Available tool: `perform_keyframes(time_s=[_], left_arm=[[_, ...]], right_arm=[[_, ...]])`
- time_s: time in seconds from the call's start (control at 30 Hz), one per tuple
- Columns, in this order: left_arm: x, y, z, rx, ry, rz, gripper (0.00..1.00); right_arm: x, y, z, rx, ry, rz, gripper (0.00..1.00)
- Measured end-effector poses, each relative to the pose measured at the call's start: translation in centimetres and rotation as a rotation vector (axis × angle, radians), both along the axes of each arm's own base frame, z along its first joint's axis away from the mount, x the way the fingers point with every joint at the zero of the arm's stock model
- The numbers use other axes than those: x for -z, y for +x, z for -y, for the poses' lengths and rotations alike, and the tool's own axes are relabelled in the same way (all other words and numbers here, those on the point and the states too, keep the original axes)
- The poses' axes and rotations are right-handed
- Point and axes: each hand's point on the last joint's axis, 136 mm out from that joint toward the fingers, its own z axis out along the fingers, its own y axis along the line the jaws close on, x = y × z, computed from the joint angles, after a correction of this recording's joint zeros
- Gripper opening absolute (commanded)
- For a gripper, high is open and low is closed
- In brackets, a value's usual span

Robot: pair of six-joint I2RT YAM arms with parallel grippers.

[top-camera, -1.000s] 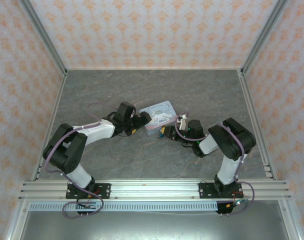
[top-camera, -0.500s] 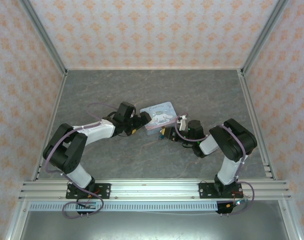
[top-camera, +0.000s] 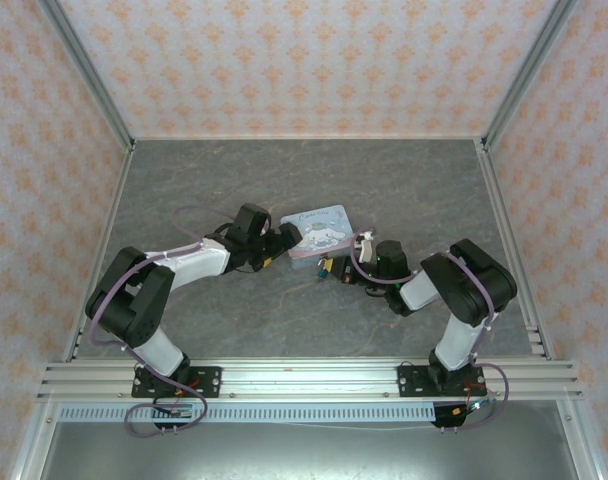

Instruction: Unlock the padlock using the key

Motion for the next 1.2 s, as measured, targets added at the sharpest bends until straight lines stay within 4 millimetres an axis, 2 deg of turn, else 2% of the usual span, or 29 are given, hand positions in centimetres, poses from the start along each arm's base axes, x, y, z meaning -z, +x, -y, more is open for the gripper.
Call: perform_keyframes(time_s=[0.4,0.63,0.93,1.2], left_arm=[[0.0,0.0,0.0,-0.001,0.000,0.001,0.99],[0.0,-0.2,0.1,-0.027,0.000,0.000,0.99],[0.0,-1.1,1.4,-0.024,0.004,-0.004,0.99],[-0.1,-1.4,1.0,-0.035,0.020,-0.008,0.99]], right_arm=[[-0.2,0.4,0.5,0.063,0.017,-0.037,0.00],[-0.4,1.4,1.2,0.158,0.030,-0.062,0.00],[-0.2,2.5,2.7,0.290,0.042,-0.085,0.00],[-0.8,4.0,3.8,0.395,0.069,-0.075,0.00]])
